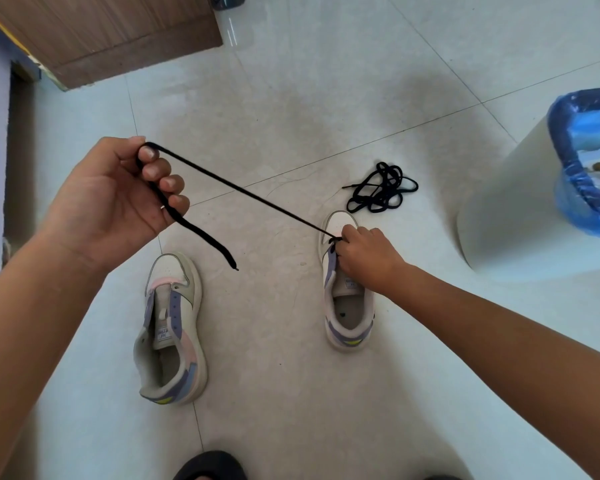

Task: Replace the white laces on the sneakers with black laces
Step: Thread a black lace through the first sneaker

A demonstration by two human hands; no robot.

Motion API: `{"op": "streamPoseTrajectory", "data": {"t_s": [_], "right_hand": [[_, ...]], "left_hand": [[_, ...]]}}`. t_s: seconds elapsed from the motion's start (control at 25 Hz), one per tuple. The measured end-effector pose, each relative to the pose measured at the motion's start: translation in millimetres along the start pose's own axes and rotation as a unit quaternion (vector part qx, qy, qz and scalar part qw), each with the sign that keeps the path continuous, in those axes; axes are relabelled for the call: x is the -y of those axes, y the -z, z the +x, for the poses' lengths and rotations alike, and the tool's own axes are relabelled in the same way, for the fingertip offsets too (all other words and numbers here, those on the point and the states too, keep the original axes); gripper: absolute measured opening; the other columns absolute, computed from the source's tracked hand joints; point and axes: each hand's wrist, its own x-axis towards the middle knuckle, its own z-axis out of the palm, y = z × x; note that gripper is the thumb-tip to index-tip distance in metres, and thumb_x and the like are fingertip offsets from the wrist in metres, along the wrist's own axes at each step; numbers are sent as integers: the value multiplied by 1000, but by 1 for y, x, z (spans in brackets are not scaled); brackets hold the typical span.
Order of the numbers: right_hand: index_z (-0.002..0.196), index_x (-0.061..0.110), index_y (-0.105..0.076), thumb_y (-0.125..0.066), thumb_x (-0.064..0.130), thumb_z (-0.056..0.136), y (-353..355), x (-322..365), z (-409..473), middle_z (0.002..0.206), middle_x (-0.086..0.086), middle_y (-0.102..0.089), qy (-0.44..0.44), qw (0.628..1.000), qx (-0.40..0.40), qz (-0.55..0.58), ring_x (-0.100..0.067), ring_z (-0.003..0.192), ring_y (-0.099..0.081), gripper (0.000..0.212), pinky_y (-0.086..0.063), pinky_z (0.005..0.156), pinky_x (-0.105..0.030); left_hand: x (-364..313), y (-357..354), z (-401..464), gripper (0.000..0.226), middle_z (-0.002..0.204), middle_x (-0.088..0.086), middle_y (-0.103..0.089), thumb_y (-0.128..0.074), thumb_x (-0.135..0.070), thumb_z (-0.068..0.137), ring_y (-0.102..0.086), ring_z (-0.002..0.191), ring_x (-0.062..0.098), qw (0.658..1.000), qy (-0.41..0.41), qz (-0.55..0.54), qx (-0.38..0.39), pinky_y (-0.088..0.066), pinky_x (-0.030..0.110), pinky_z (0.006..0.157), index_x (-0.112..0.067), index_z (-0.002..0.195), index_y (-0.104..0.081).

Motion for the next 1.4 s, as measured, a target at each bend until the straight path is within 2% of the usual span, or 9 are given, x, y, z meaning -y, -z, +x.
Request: {"op": "streamPoseTrajectory", "data": {"t_s": [0.16,0.32,0.52,0.72,0.84,1.04,1.2,1.32,1.4], "right_hand": [[97,3,-63,-53,25,94,6,-11,-9,108,-11,-44,-78,984,70,147,-29,82,-51,24,-39,67,-35],[75,5,-56,-50,30,96,23,-28,-18,79,-8,-42,-149,909,166,352,-19,64,-42,34,-37,59,-26],[71,8,-51,-52,24,96,27,-51,-34,61,-3,-49,-225,748,221,584,-15,54,-43,30,-51,59,-22],[84,5,-59,-60,18,92,15,-60,-49,62,-4,-52,-298,716,160,610,-11,48,-43,16,-44,51,-24],[81,7,-62,-58,29,93,12,-63,-52,63,-3,-52,-349,659,187,639,-13,52,-41,25,-42,55,-25],[94,8,-73,-51,42,94,14,-62,-55,66,1,-52,-328,675,306,586,-14,62,-39,41,-37,62,-26],[91,10,-74,-61,34,90,11,-66,-59,72,-7,-51,-318,685,249,607,-19,70,-46,27,-38,70,-28],[91,12,-74,-58,29,92,2,-68,-63,106,-18,-65,-308,789,163,506,-25,94,-58,23,-40,70,-22],[111,18,-68,-52,33,95,12,-58,-58,116,-8,-61,-257,884,149,360,-24,106,-53,27,-43,82,-30]], "left_hand": [[1,7,2,24,54,-10,-37,-48,-24,80,-42,52,6,1000,4,-3,-3,-40,17,50,-23,56,-48],[5,13,4,41,55,-10,-36,-35,-25,94,-42,52,7,1000,16,-2,-15,-40,17,50,-23,56,-47],[20,34,11,44,51,-5,-34,-39,-20,91,-37,44,11,991,72,106,-35,-38,20,44,-20,49,-49],[58,92,5,23,54,5,-42,-64,-19,87,-36,45,15,767,326,539,126,-30,24,43,-1,71,-63],[61,108,2,30,56,7,-41,-55,-17,93,-35,48,18,821,317,469,75,-28,25,46,-5,66,-61],[52,125,12,27,53,2,-34,-43,-17,95,-31,41,13,927,244,279,-56,-30,22,41,-8,71,-48],[41,138,13,19,55,1,-42,-53,-23,88,-25,51,14,973,206,108,-4,-24,25,49,-8,76,-52],[24,153,18,37,87,17,-58,-30,-23,103,-31,74,24,985,153,-25,70,-25,37,69,4,110,-54],[20,118,14,27,72,8,-58,-57,-28,90,-37,63,19,982,131,47,129,-39,31,59,-4,93,-68]]}}
